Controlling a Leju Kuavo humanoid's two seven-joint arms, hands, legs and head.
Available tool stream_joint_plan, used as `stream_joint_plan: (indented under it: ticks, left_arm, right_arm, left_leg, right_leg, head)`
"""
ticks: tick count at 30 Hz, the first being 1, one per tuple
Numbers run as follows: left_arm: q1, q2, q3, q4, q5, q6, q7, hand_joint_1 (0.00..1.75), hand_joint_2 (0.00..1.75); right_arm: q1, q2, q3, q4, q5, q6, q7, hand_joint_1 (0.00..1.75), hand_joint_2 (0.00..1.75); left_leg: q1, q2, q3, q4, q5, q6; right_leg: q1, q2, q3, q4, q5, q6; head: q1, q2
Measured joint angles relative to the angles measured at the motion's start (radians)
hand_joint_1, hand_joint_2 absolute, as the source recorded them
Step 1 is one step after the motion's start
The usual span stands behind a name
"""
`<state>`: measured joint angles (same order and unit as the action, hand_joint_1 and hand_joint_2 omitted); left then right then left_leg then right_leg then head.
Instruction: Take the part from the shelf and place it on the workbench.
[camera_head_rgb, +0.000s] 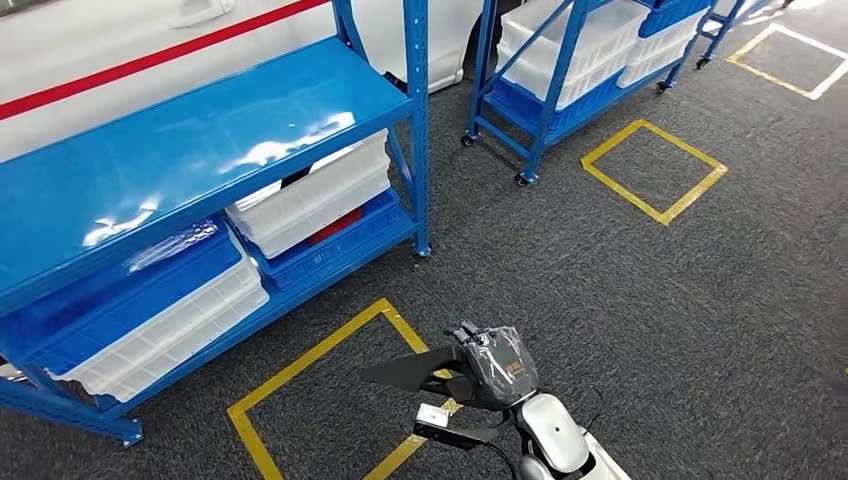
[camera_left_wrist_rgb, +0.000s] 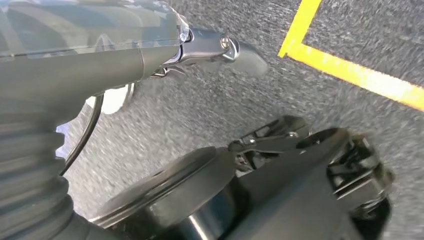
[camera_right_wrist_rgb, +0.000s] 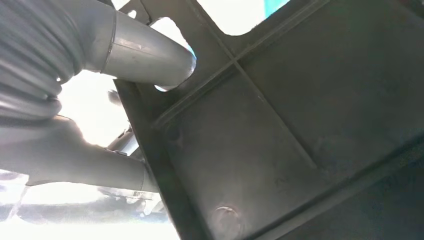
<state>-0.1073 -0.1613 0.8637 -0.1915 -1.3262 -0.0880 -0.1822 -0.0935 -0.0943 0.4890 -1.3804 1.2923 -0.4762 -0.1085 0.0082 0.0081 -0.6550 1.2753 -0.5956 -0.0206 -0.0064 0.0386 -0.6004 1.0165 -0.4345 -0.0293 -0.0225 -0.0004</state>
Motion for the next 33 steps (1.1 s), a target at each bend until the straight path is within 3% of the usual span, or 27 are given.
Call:
stream_joint_plan:
  ticks: [1, 3, 5, 7, 9, 10, 12, 14, 15, 16, 17, 19, 20, 22, 24, 25, 27, 28, 29, 30, 31, 33]
  left_arm:
    - [0.000, 0.000, 0.000, 0.000, 0.000, 0.000, 0.000, 0.00, 1.75]
    - [0.001, 0.000, 0.000, 0.000, -0.002, 0.001, 0.000, 0.00, 1.75]
    - [0.001, -0.001, 0.000, 0.000, -0.004, 0.001, 0.000, 0.00, 1.75]
    - [0.001, -0.002, 0.000, 0.000, -0.006, 0.001, 0.000, 0.00, 1.75]
    - [0.001, -0.006, 0.000, 0.000, -0.006, 0.002, 0.000, 0.00, 1.75]
    - [0.001, -0.007, 0.000, 0.000, -0.005, 0.002, -0.001, 0.00, 1.75]
    - [0.007, -0.009, 0.000, 0.000, 0.002, 0.002, -0.003, 0.00, 1.75]
    - [0.015, -0.009, 0.001, 0.000, 0.012, 0.002, -0.006, 0.00, 1.75]
    - [0.017, -0.009, 0.001, 0.000, 0.018, 0.002, -0.008, 0.00, 1.75]
    - [0.018, -0.009, 0.002, 0.000, 0.022, 0.002, -0.008, 0.00, 1.75]
    - [0.018, -0.010, 0.002, 0.000, 0.024, 0.002, -0.009, 0.00, 1.75]
    - [0.019, -0.010, 0.003, 0.000, 0.025, 0.002, -0.009, 0.00, 1.75]
    - [0.019, -0.010, 0.003, 0.000, 0.025, 0.003, -0.009, 0.00, 1.75]
    - [0.019, -0.010, 0.005, 0.000, 0.025, 0.004, -0.009, 0.00, 1.75]
    - [0.019, -0.010, 0.006, 0.000, 0.025, 0.006, -0.009, 0.00, 1.75]
    - [0.019, -0.010, 0.007, 0.000, 0.025, 0.006, -0.010, 0.00, 1.75]
    - [0.022, -0.011, 0.008, 0.000, 0.023, 0.007, -0.010, 0.00, 1.75]
    - [0.024, -0.011, 0.008, 0.000, 0.020, 0.007, -0.010, 0.00, 1.75]
    - [0.024, -0.012, 0.008, 0.000, 0.016, 0.008, -0.010, 0.00, 1.75]
    - [0.024, -0.013, 0.008, 0.000, 0.012, 0.009, -0.010, 0.00, 1.75]
    - [0.024, -0.013, 0.008, 0.000, 0.009, 0.011, -0.010, 0.00, 1.75]
    - [0.026, -0.013, 0.008, 0.000, 0.007, 0.015, -0.009, 0.00, 1.75]
  right_arm:
    - [0.001, 0.001, 0.000, 0.000, 0.003, 0.000, 0.003, 1.75, 1.75]
    - [0.003, 0.003, -0.002, -0.002, 0.008, 0.000, 0.007, 1.75, 1.75]
    - [0.006, 0.004, -0.006, -0.006, 0.013, 0.000, 0.011, 1.75, 1.75]
    - [0.013, 0.005, -0.010, -0.011, 0.019, 0.002, 0.014, 1.75, 1.75]
    - [0.021, 0.005, -0.014, -0.019, 0.023, 0.005, 0.015, 1.75, 1.75]
    - [0.023, 0.005, -0.015, -0.022, 0.026, 0.007, 0.015, 1.75, 1.75]
    - [0.025, 0.006, -0.015, -0.025, 0.030, 0.012, 0.015, 1.75, 1.75]
    - [0.027, 0.009, -0.015, -0.022, 0.035, 0.019, 0.012, 1.75, 1.75]
    - [0.025, 0.012, -0.015, -0.019, 0.036, 0.023, 0.011, 1.75, 1.75]
    - [0.021, 0.016, -0.014, -0.016, 0.038, 0.026, 0.010, 1.75, 1.75]
    - [0.015, 0.021, -0.014, -0.011, 0.039, 0.030, 0.010, 1.75, 1.75]
    - [-0.002, 0.037, -0.014, -0.003, 0.040, 0.035, 0.010, 1.75, 1.75]
    - [-0.009, 0.046, -0.014, 0.001, 0.041, 0.038, 0.010, 1.75, 1.75]
    - [-0.021, 0.062, -0.014, 0.009, 0.043, 0.042, 0.011, 1.75, 1.75]
    - [-0.029, 0.073, -0.014, 0.016, 0.047, 0.045, 0.015, 1.75, 1.75]
    - [-0.034, 0.078, -0.014, 0.018, 0.050, 0.046, 0.018, 1.75, 1.75]
    - [-0.041, 0.086, -0.014, 0.022, 0.054, 0.045, 0.024, 1.75, 1.75]
    - [-0.041, 0.088, -0.015, 0.023, 0.056, 0.044, 0.027, 1.75, 1.75]
    - [-0.038, 0.089, -0.015, 0.024, 0.056, 0.043, 0.029, 1.75, 1.75]
    - [-0.033, 0.089, -0.017, 0.025, 0.057, 0.041, 0.030, 1.75, 1.75]
    - [-0.028, 0.089, -0.020, 0.025, 0.059, 0.040, 0.030, 1.75, 1.75]
    - [-0.023, 0.089, -0.027, 0.025, 0.062, 0.036, 0.028, 1.75, 1.75]
  left_leg:
    - [0.001, -0.006, 0.026, -0.057, 0.037, 0.003]
    - [0.002, -0.039, 0.087, -0.193, 0.095, 0.010]
    - [0.001, -0.063, 0.112, -0.254, 0.109, 0.018]
    - [0.001, -0.051, 0.113, -0.261, 0.114, 0.028]
    - [0.004, -0.032, 0.116, -0.273, 0.124, 0.041]
    - [0.006, -0.022, 0.117, -0.278, 0.128, 0.047]
    - [0.003, -0.001, 0.116, -0.279, 0.129, 0.052]
    - [0.001, 0.020, 0.114, -0.279, 0.128, 0.052]
    - [0.001, 0.030, 0.114, -0.278, 0.127, 0.051]
    - [0.001, 0.038, 0.115, -0.278, 0.126, 0.049]
    - [0.001, 0.046, 0.117, -0.277, 0.124, 0.046]
    - [-0.005, 0.059, 0.119, -0.274, 0.119, 0.036]
    - [-0.007, 0.065, 0.120, -0.273, 0.116, 0.030]
    - [-0.008, 0.078, 0.122, -0.273, 0.113, 0.018]
    - [-0.003, 0.064, 0.118, -0.254, 0.096, 0.007]
    - [0.000, 0.046, 0.103, -0.219, 0.072, 0.002]
    - [0.002, 0.009, 0.046, -0.093, 0.006, -0.002]
    - [0.002, 0.003, 0.014, -0.027, -0.019, -0.003]
    - [0.002, 0.000, -0.005, 0.014, -0.026, -0.003]
    - [0.002, -0.001, -0.008, 0.016, -0.012, -0.002]
    - [0.002, -0.003, 0.007, -0.021, 0.019, 0.000]
    - [0.004, -0.030, 0.064, -0.155, 0.090, 0.006]
  right_leg:
    - [0.000, 0.011, 0.000, 0.003, 0.000, 0.001]
    - [0.000, 0.031, -0.003, 0.008, -0.001, 0.006]
    - [-0.001, 0.049, -0.010, 0.011, 0.003, 0.018]
    - [-0.003, 0.064, -0.016, 0.009, 0.009, 0.032]
    - [-0.002, 0.042, -0.029, 0.032, -0.008, 0.042]
    - [-0.001, 0.020, -0.048, 0.071, -0.033, 0.045]
    - [-0.003, -0.019, -0.107, 0.198, -0.099, 0.051]
    - [-0.008, -0.030, -0.147, 0.285, -0.124, 0.057]
    - [-0.011, -0.034, -0.140, 0.275, -0.110, 0.058]
    - [-0.012, -0.040, -0.112, 0.226, -0.081, 0.058]
    - [-0.013, -0.054, -0.071, 0.153, -0.048, 0.056]
    - [-0.006, -0.086, -0.009, 0.036, -0.014, 0.045]
    - [-0.002, -0.095, 0.002, 0.011, -0.011, 0.039]
    - [0.002, -0.081, 0.001, 0.005, -0.013, 0.027]
    - [0.000, -0.065, 0.001, 0.000, -0.010, 0.016]
    - [-0.002, -0.057, 0.002, -0.002, -0.007, 0.009]
    - [-0.002, -0.040, 0.002, -0.003, -0.006, 0.001]
    - [0.000, -0.030, 0.002, -0.002, -0.006, -0.001]
    - [0.001, -0.020, 0.002, -0.001, -0.006, -0.002]
    - [0.002, -0.008, 0.002, 0.000, -0.006, -0.002]
    - [0.002, 0.003, 0.003, 0.002, -0.006, -0.001]
    - [0.003, 0.027, 0.002, 0.008, -0.008, 0.003]
  head:
    - [0.000, 0.000]
    - [0.000, 0.000]
    - [0.000, 0.000]
    - [0.000, 0.000]
    - [0.000, 0.000]
    - [0.000, 0.000]
    - [0.000, 0.000]
    - [0.000, 0.000]
    - [0.000, 0.000]
    - [0.000, 0.000]
    - [0.000, 0.000]
    - [0.000, 0.000]
    - [0.000, 0.000]
    - [0.000, 0.000]
    - [0.000, 0.000]
    - [0.000, 0.000]
    - [0.000, 0.000]
    - [0.000, 0.000]
    - [0.000, 0.000]
    - [0.000, 0.000]
    - [0.000, 0.000]
    - [0.000, 0.000]
